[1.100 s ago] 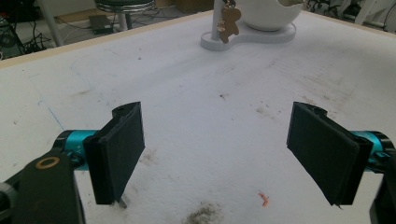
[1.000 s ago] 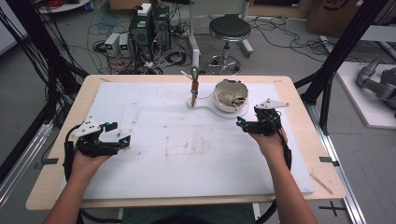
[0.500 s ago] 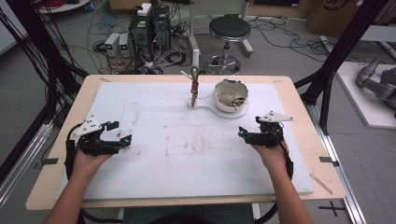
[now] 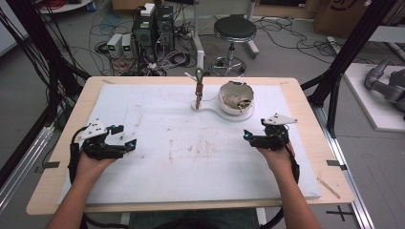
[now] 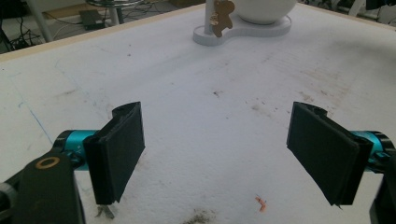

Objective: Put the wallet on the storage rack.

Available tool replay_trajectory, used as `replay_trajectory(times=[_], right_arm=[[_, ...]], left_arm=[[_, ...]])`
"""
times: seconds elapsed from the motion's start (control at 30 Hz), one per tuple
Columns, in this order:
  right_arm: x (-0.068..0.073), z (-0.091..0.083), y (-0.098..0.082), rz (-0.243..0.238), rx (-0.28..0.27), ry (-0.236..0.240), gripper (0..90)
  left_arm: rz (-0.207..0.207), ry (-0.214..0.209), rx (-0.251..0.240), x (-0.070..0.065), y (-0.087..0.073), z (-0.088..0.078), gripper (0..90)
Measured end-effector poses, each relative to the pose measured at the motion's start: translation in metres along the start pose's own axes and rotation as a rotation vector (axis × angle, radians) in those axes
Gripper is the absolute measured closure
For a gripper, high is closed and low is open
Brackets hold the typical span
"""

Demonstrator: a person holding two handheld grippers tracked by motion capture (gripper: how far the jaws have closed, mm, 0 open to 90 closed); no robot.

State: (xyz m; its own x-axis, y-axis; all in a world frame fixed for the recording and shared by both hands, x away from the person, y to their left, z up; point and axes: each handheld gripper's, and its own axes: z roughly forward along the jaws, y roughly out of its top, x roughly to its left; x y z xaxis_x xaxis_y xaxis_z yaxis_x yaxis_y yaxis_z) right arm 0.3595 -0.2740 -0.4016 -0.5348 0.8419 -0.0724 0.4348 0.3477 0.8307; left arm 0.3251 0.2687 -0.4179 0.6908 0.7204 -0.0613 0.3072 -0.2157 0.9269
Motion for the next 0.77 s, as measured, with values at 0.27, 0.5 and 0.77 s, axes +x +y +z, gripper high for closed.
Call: replay_trajectory(times=[0.27, 0.5, 0.77], right_arm=[[-0.0012, -0.0019, -0.0009, 0.001, 0.005, -0.010, 18.5], [-0.0023, 0.0004, -0.0030, 0.008, 0.018, -0.005, 18.5], [-0.0021, 0.0025, -0.0046, 0.009, 0.025, -0.006, 18.5]], left_arm=[[0.010, 0.000, -0.001, -0.0005, 0.0010, 0.0014, 19.0], [0.009, 0.002, 0.006, -0.0009, 0.0005, 0.0013, 19.0], [0.011, 0.005, 0.007, -0.0015, 0.0003, 0.0014, 19.0]])
